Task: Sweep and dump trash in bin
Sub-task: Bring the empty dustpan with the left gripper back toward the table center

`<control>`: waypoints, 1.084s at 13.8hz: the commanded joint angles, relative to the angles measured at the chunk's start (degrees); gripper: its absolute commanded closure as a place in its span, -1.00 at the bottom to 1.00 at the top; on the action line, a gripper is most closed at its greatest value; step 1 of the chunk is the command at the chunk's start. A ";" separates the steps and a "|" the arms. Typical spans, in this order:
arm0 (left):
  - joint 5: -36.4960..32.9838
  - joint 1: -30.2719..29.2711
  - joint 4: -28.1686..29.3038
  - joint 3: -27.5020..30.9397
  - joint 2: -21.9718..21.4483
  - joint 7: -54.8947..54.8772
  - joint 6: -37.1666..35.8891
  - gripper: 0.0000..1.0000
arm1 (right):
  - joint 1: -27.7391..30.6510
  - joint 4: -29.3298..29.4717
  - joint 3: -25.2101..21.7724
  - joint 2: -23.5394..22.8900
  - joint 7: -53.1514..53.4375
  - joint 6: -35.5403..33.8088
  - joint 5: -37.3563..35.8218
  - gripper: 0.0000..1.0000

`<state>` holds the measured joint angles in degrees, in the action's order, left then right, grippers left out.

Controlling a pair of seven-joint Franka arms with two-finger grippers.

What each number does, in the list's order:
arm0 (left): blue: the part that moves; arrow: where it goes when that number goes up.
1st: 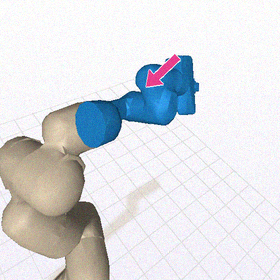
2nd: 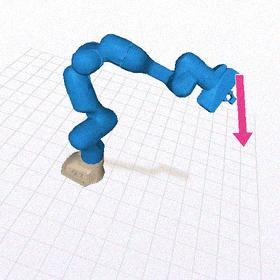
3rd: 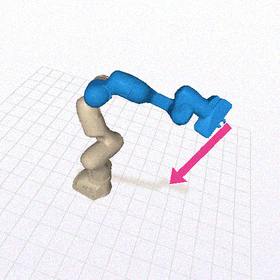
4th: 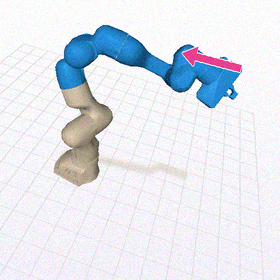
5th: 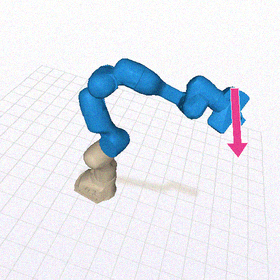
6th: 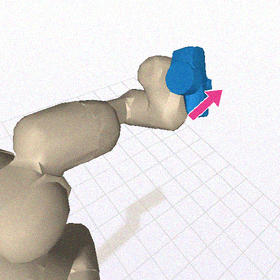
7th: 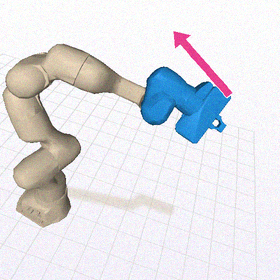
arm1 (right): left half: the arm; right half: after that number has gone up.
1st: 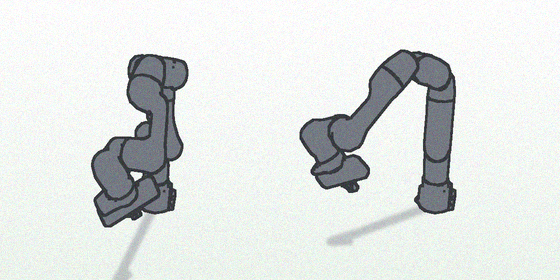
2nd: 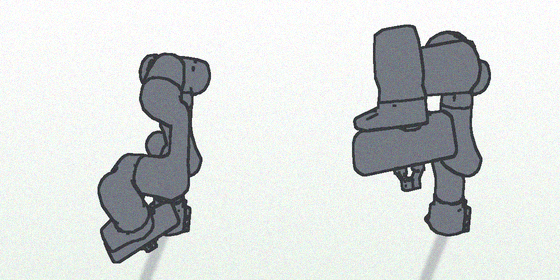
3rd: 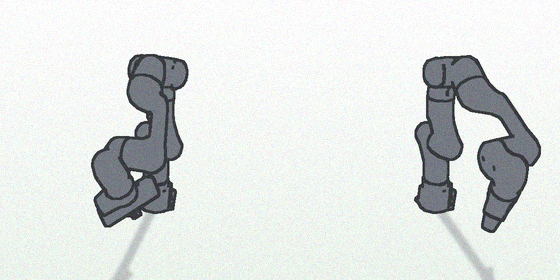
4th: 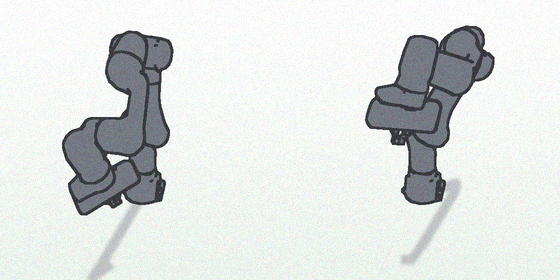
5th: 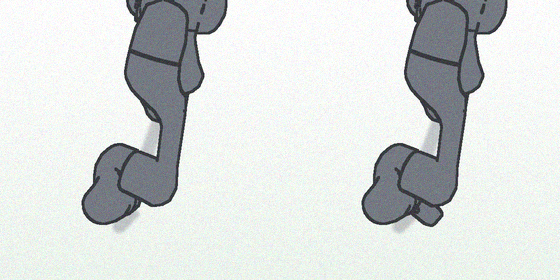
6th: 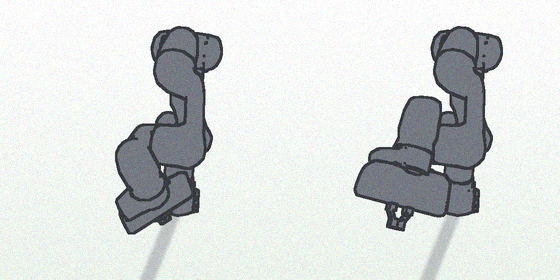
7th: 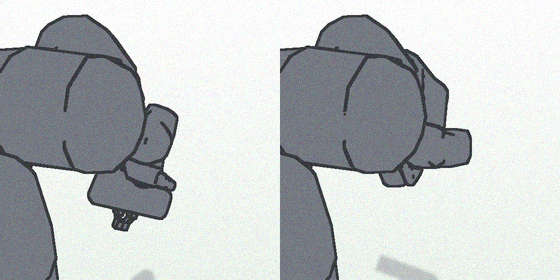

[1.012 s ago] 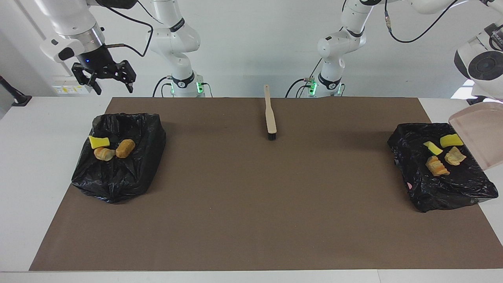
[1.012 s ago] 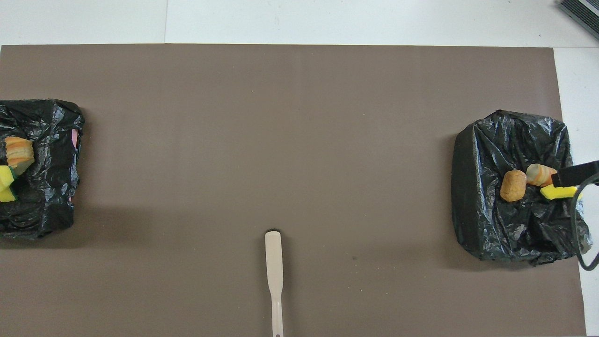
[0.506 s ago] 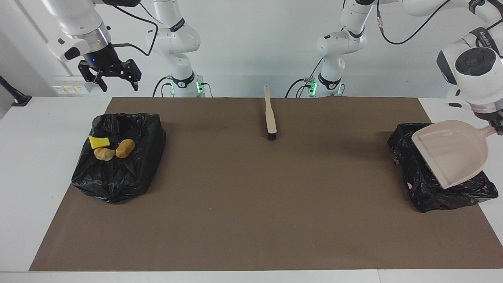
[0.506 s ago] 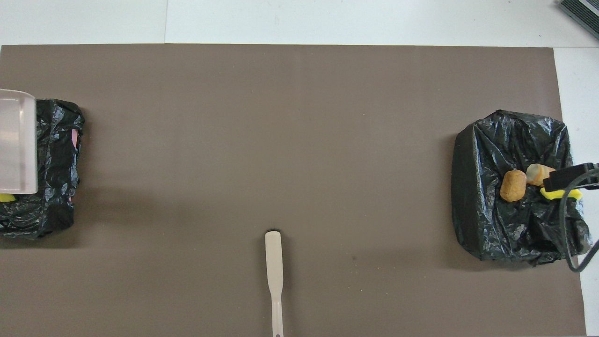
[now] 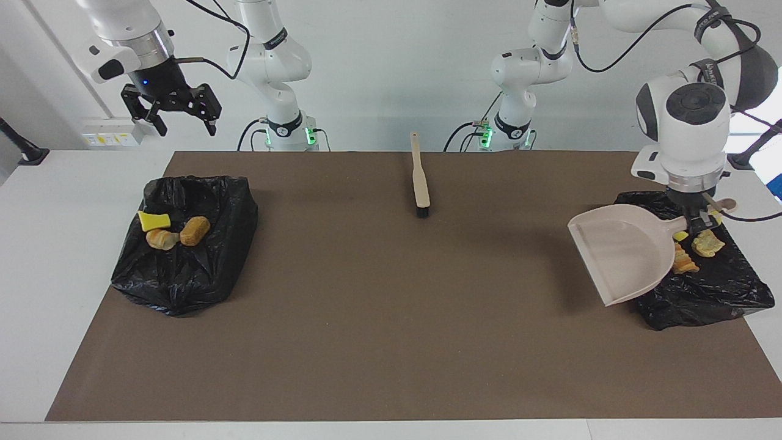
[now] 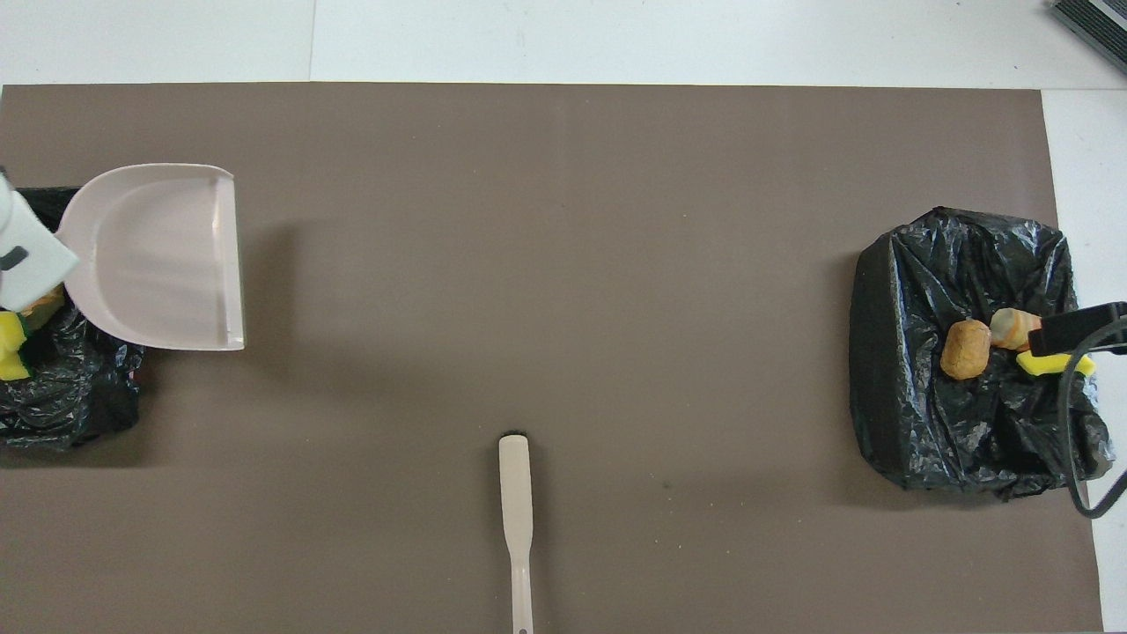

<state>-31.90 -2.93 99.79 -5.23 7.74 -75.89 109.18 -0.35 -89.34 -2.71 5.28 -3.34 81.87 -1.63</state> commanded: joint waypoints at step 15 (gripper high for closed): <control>27.32 25.60 -4.08 0.92 7.82 77.52 -4.77 1.00 | 0.87 -0.66 0.25 0.96 0.18 -1.18 0.49 -1.00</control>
<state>-6.59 20.97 97.47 -5.37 15.19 -4.48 106.04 -0.14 -89.38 -2.91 5.42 -3.34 81.23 -1.63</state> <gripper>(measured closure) 0.670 0.000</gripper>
